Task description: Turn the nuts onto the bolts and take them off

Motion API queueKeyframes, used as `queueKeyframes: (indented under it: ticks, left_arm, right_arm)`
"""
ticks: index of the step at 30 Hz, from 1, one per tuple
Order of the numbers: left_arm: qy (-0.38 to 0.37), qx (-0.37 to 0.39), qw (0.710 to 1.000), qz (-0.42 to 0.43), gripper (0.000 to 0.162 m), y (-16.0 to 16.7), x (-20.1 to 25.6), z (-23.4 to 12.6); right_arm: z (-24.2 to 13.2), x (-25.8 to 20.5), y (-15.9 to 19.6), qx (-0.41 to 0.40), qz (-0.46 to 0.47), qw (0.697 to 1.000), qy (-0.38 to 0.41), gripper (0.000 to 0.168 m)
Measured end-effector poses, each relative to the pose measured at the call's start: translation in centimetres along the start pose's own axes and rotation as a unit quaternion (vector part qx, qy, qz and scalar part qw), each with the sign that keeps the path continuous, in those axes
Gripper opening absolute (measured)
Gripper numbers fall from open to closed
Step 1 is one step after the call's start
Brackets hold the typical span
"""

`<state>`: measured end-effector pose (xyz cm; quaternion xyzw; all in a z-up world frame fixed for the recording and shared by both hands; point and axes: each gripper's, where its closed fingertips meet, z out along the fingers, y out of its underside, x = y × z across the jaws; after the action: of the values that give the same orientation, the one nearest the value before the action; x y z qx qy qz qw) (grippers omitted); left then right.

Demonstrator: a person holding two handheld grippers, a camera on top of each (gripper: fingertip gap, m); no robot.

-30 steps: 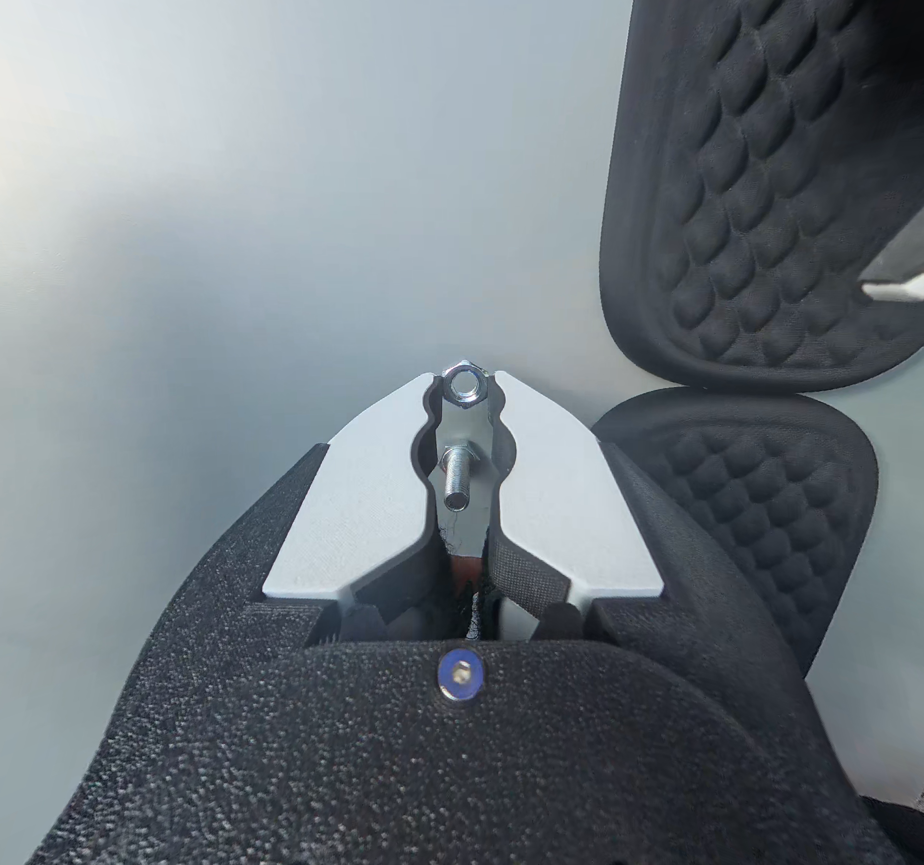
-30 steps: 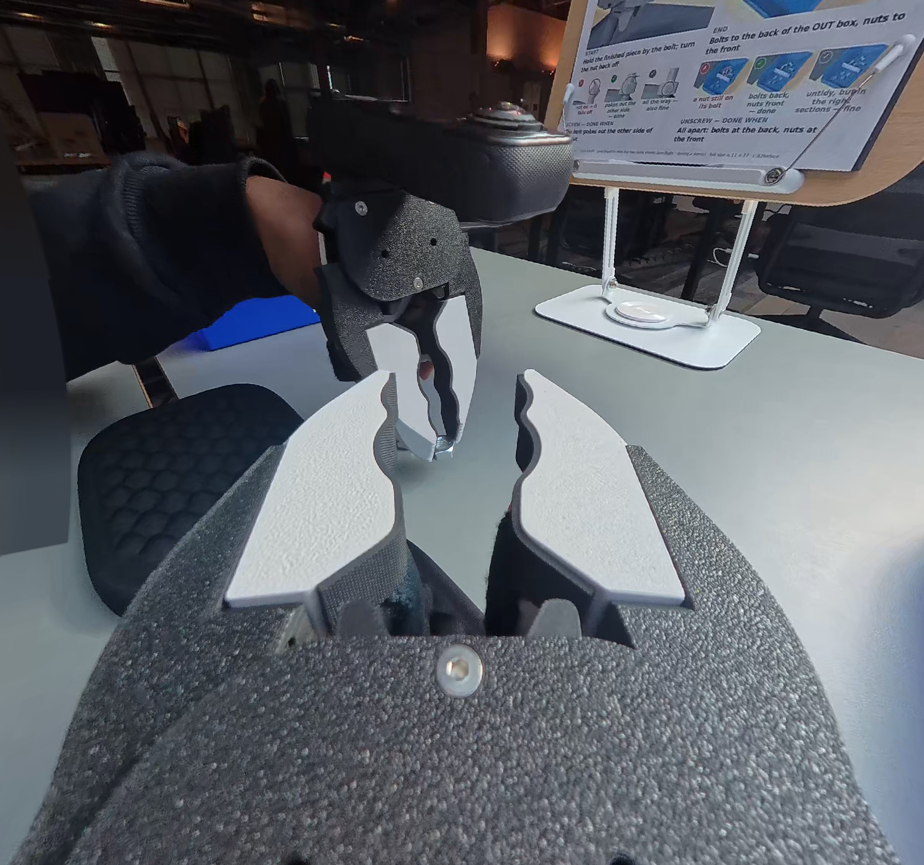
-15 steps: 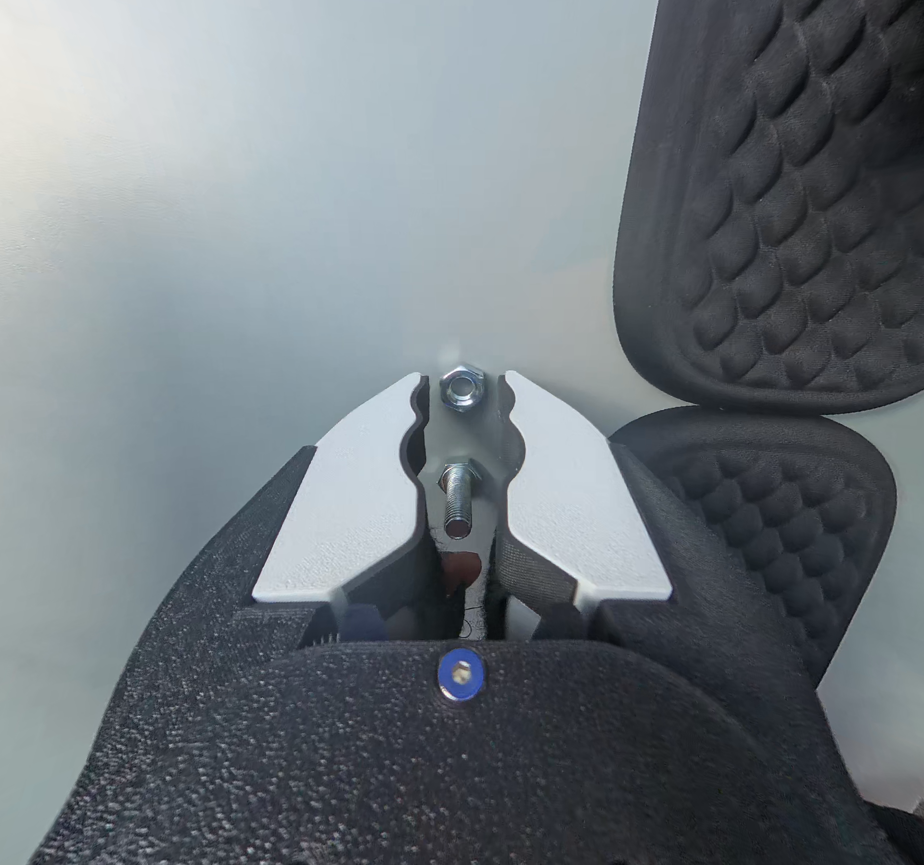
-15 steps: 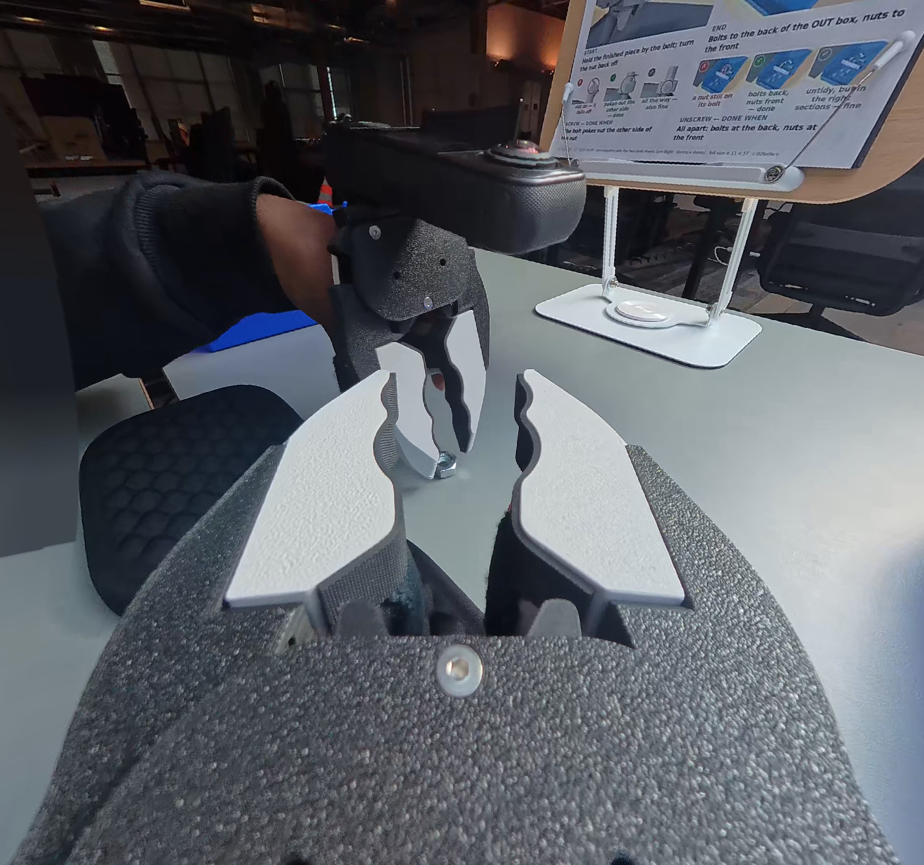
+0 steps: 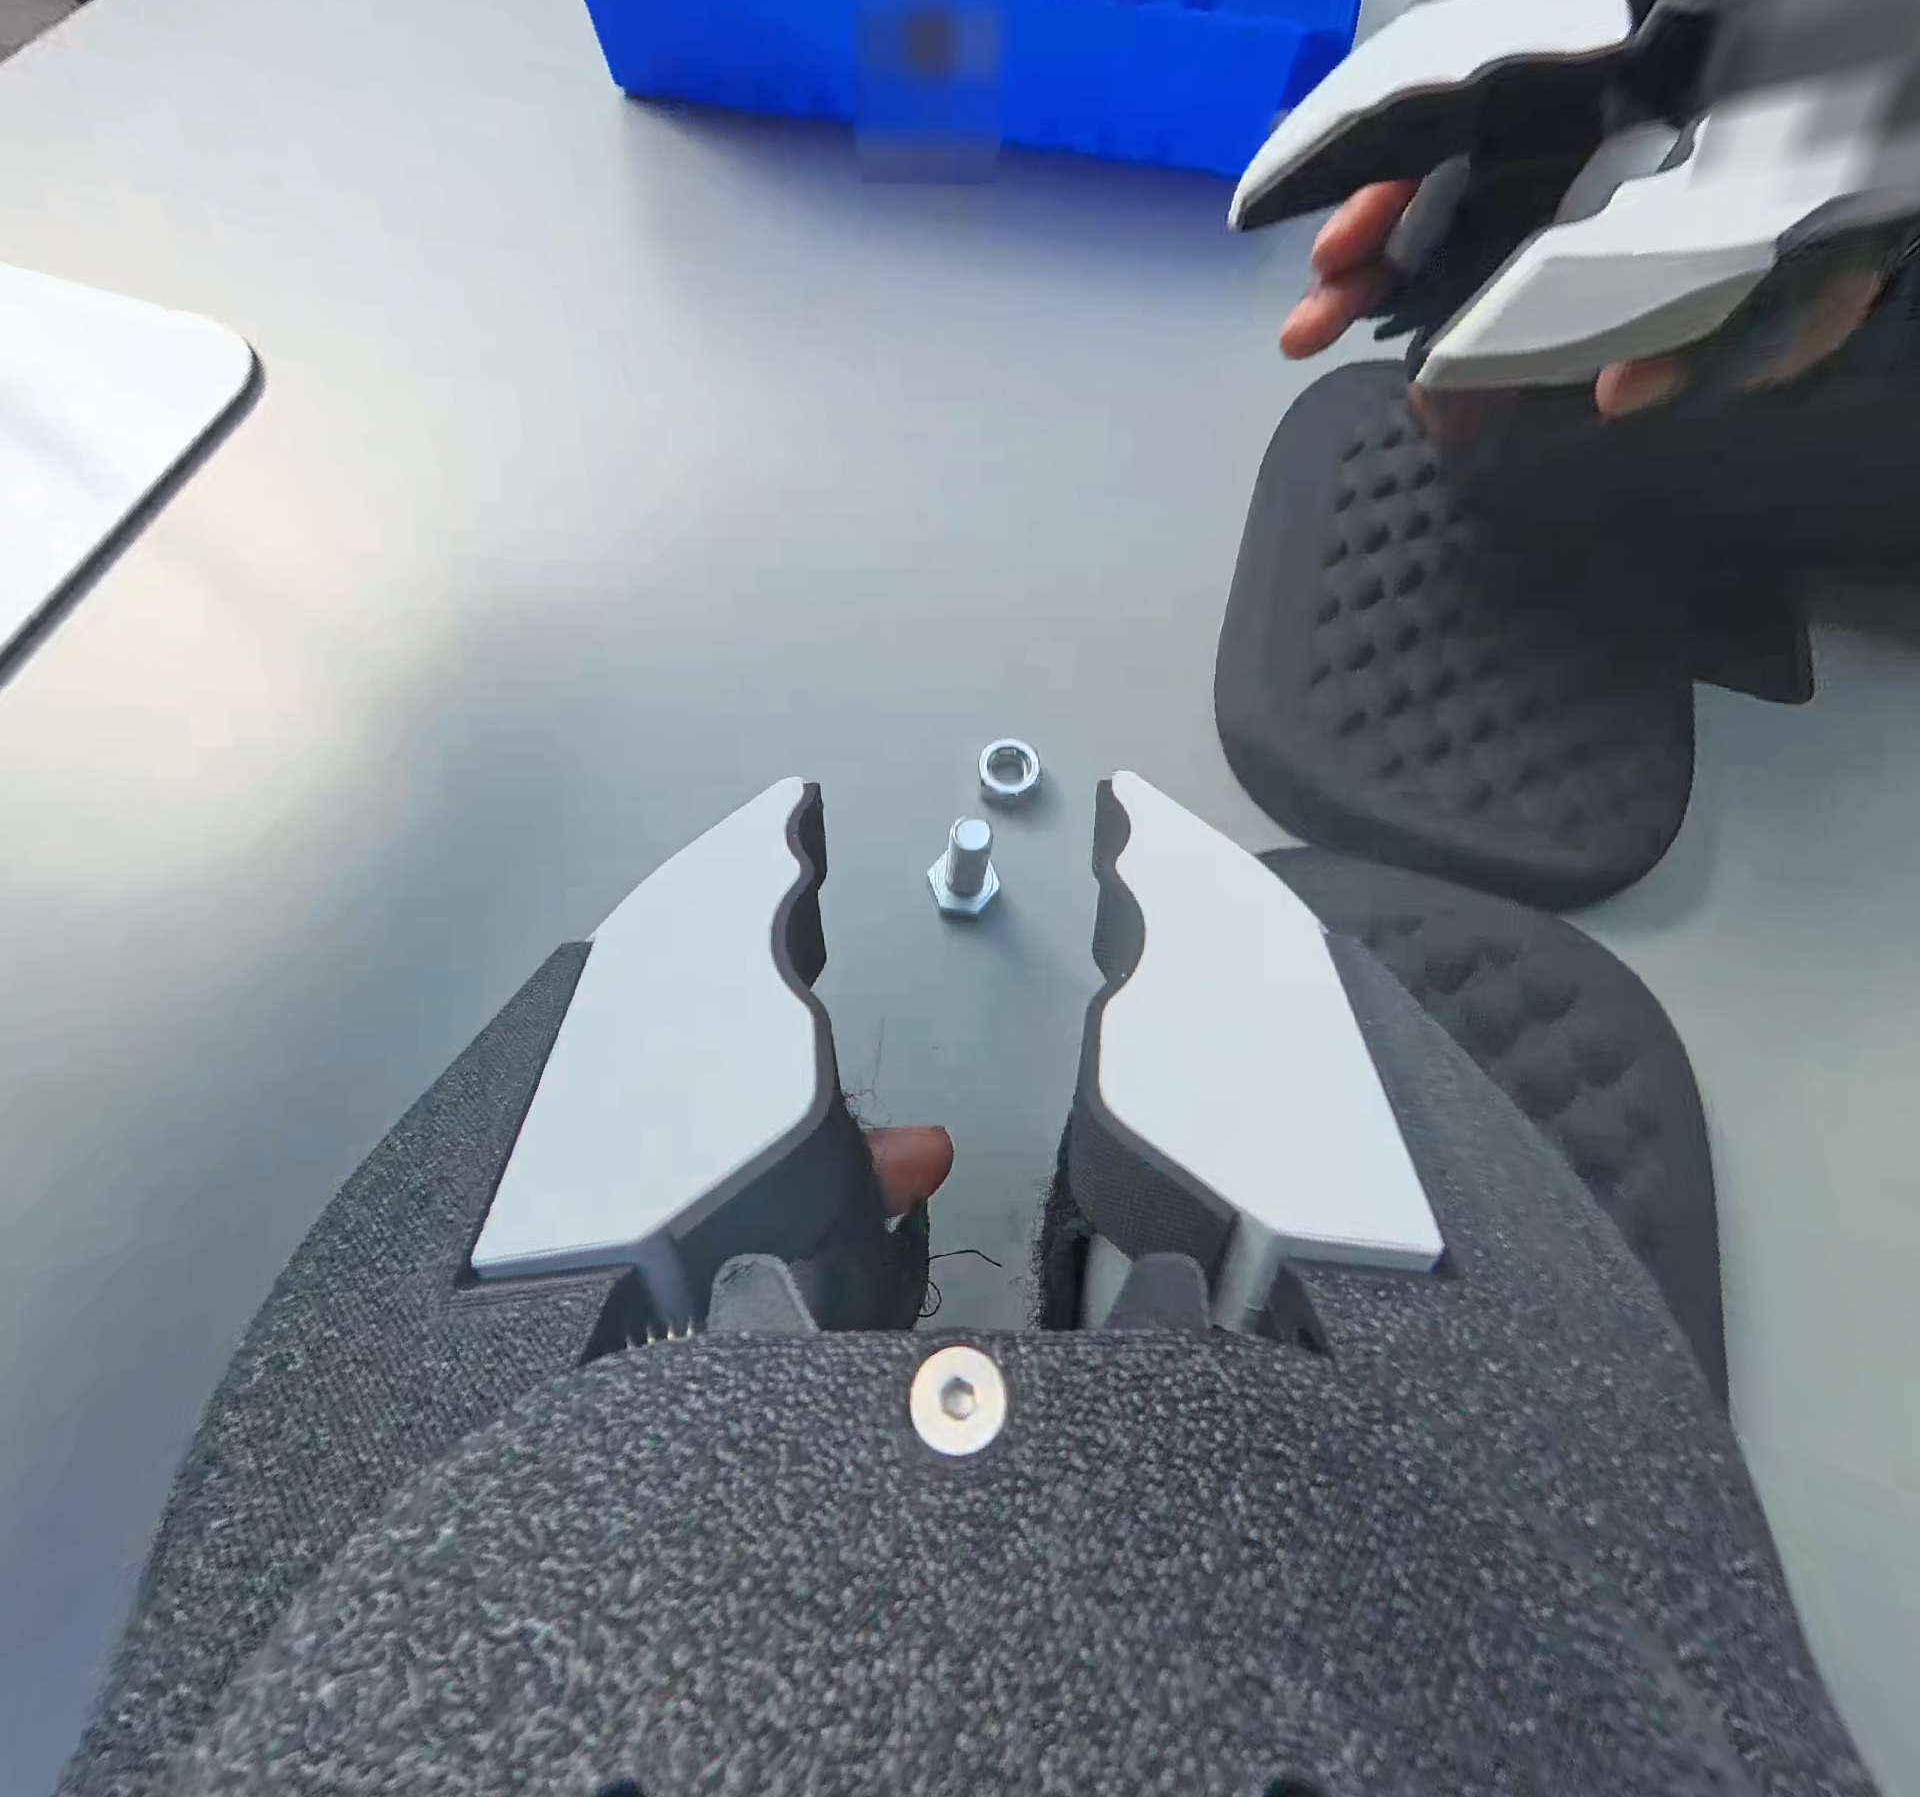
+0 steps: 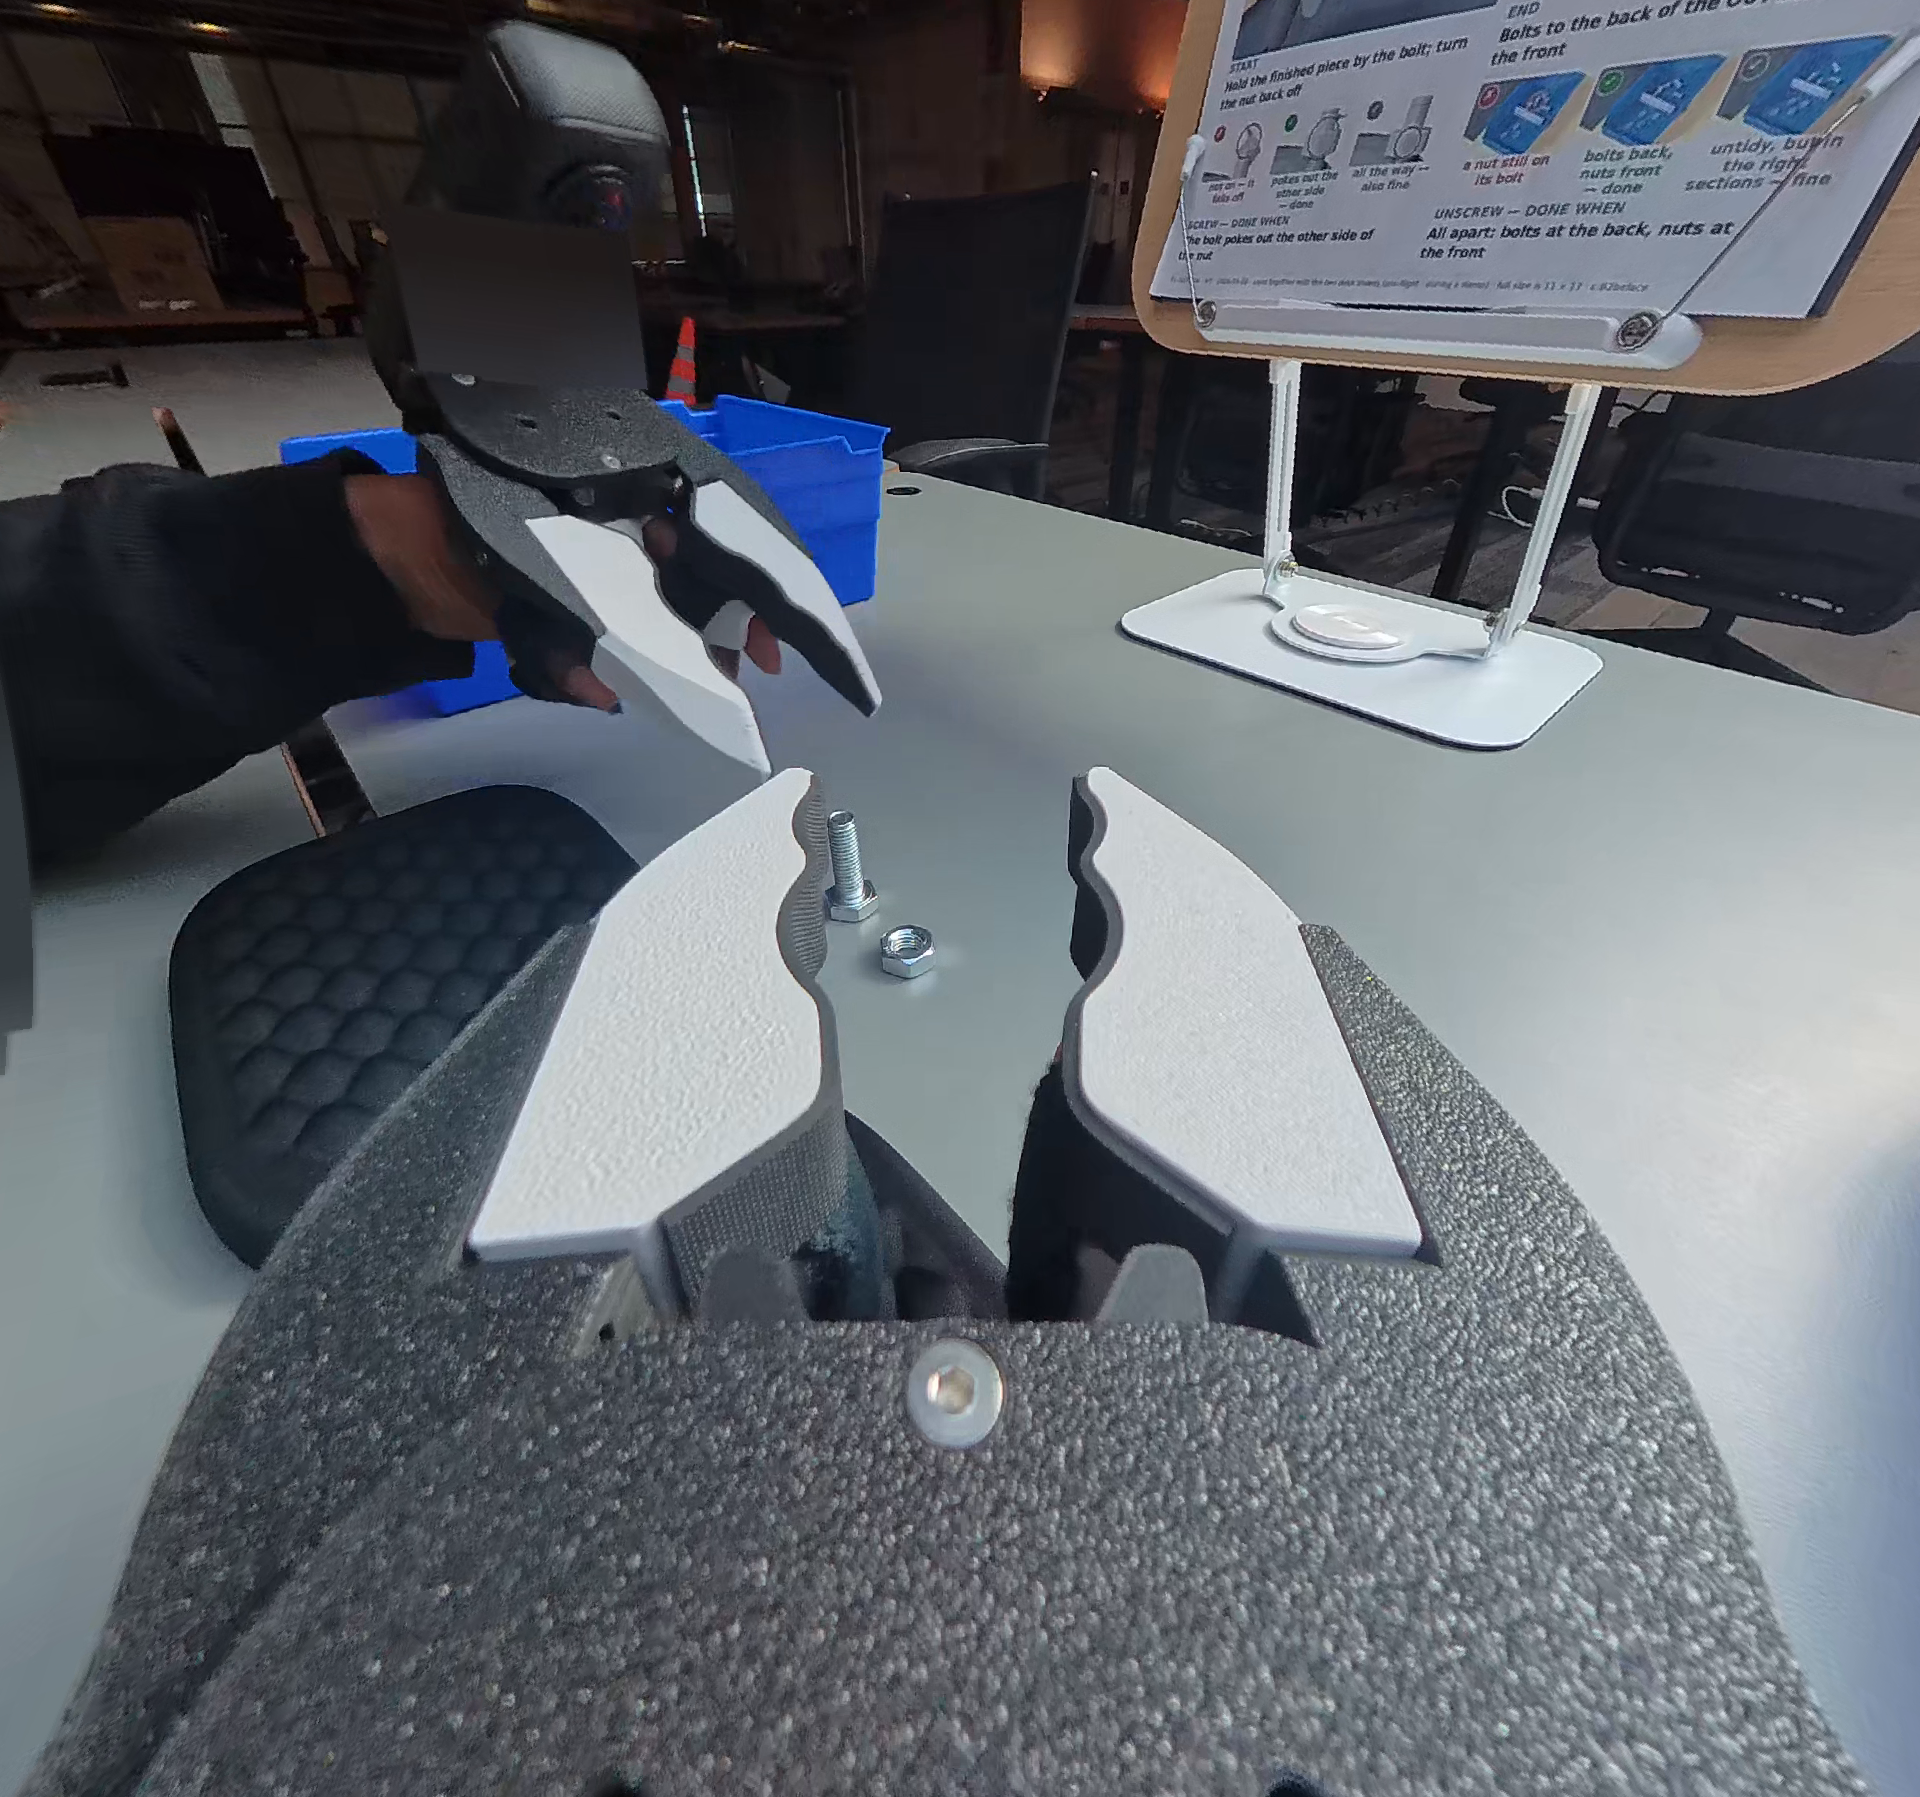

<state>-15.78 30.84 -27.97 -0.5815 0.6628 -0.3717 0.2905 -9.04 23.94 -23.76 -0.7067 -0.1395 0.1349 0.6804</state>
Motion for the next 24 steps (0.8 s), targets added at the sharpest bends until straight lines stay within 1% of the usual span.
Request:
queueKeyframes:
  ticks: [2,4,9,15,18,21,23,24]
  left_arm:
    - [-0.005,-0.032,0.999,0.009,0.048,1.9,0.0,0.4]
    - [-0.013,-0.055,0.998,0.024,0.046,2.9,-0.1,0.9]
    - [-0.015,-0.078,0.996,0.049,0.037,3.7,0.0,2.5]
    - [-0.013,-0.090,0.995,0.042,0.032,4.7,-0.1,3.4]
    - [-0.012,-0.081,0.996,0.039,0.018,4.9,-0.1,3.6]
    - [-0.012,-0.069,0.997,0.025,0.016,4.8,-0.2,3.6]
    - [-0.012,-0.068,0.997,0.030,0.014,4.7,-0.2,3.2]
    - [-0.018,-0.063,0.997,0.031,0.000,4.3,-0.3,3.0]
  right_arm:
    - [0.0,0.0,0.1,-0.002,-0.001,1.000,0.000,0.044]
    - [0.1,0.0,0.1,-0.003,-0.003,1.000,0.001,0.044]
    - [0.1,-0.1,0.1,-0.007,-0.008,1.000,0.002,0.044]
    - [0.2,-0.1,0.2,-0.011,-0.010,1.000,0.002,0.044]
    - [0.3,-0.2,0.3,-0.014,-0.011,1.000,0.002,0.044]
    - [0.4,-0.3,0.4,-0.019,-0.014,1.000,-0.001,0.043]
    - [0.6,-0.5,0.7,-0.035,-0.012,0.999,-0.011,0.041]
    - [0.9,-0.6,0.9,-0.049,-0.012,0.999,-0.018,0.040]
